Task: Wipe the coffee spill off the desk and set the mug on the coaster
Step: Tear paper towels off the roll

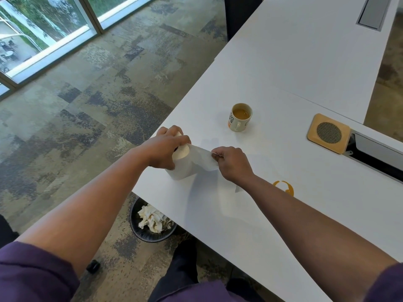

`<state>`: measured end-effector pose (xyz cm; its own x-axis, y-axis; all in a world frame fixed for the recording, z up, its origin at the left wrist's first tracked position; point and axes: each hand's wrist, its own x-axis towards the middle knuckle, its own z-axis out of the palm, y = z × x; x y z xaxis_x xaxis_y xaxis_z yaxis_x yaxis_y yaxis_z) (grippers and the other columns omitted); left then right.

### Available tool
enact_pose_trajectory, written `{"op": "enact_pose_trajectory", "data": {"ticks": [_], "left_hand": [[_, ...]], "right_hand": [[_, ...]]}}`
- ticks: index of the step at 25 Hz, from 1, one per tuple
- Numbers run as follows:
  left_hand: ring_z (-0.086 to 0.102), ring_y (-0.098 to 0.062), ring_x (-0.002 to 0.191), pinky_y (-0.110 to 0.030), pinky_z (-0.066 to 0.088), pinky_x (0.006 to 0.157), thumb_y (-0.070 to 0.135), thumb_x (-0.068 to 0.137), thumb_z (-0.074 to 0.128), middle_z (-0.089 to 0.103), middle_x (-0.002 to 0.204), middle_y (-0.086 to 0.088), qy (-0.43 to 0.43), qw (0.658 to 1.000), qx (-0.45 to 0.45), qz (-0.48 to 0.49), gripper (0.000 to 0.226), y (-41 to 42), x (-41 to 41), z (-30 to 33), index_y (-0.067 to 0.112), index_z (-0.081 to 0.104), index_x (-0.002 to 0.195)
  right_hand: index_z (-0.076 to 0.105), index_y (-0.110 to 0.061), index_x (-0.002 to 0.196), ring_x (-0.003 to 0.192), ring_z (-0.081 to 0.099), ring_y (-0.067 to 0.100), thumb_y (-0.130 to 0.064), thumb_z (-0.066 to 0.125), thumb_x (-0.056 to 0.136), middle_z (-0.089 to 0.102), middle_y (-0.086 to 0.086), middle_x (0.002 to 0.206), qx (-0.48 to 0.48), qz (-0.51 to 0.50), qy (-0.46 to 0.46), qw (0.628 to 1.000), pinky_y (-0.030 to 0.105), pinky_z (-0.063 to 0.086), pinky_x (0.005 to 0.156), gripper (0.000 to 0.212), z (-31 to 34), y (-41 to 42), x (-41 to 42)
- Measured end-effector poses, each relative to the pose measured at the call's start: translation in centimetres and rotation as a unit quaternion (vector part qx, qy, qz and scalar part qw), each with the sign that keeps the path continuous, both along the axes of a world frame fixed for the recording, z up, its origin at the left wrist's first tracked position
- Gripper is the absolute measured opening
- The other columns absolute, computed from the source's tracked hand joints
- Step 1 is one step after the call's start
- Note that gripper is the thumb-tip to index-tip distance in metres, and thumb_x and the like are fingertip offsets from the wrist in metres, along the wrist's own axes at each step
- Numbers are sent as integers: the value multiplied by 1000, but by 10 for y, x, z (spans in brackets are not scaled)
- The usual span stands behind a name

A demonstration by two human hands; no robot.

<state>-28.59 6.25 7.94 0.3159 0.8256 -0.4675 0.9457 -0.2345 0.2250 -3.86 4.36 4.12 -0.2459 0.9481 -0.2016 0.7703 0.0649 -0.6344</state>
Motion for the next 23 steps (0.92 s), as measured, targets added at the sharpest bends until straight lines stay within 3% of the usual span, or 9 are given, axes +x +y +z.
{"op": "enact_pose_trajectory", "data": {"ticks": [7,11,17,23], "left_hand": [[26,-21,115,-51,56,84,17,67,82,30,138,7,-12,1000,0,4,77,1,-1,-2,42,46,130],[30,-21,117,-43,53,82,21,66,86,31,134,9,-42,999,-31,12,78,4,-3,-2,41,46,129],[56,-25,111,-47,57,89,23,61,95,46,128,4,-110,980,-160,45,80,14,-13,6,38,52,128],[61,-20,107,-40,60,85,20,62,96,55,122,3,-168,965,-193,54,71,12,-17,4,36,57,119]], "right_hand": [[77,-25,95,79,60,30,-17,53,98,74,4,85,2,-6,10,1000,36,48,67,25,-1,0,0],[74,-24,86,79,61,30,-17,55,98,70,2,78,-18,-1,21,1000,39,50,69,24,7,2,3],[74,-20,96,86,71,19,-12,69,84,75,0,93,-182,20,108,977,37,57,76,16,25,19,27],[72,-9,103,82,73,22,-2,77,83,78,9,97,-312,-74,272,907,36,62,72,22,3,21,65]]}}
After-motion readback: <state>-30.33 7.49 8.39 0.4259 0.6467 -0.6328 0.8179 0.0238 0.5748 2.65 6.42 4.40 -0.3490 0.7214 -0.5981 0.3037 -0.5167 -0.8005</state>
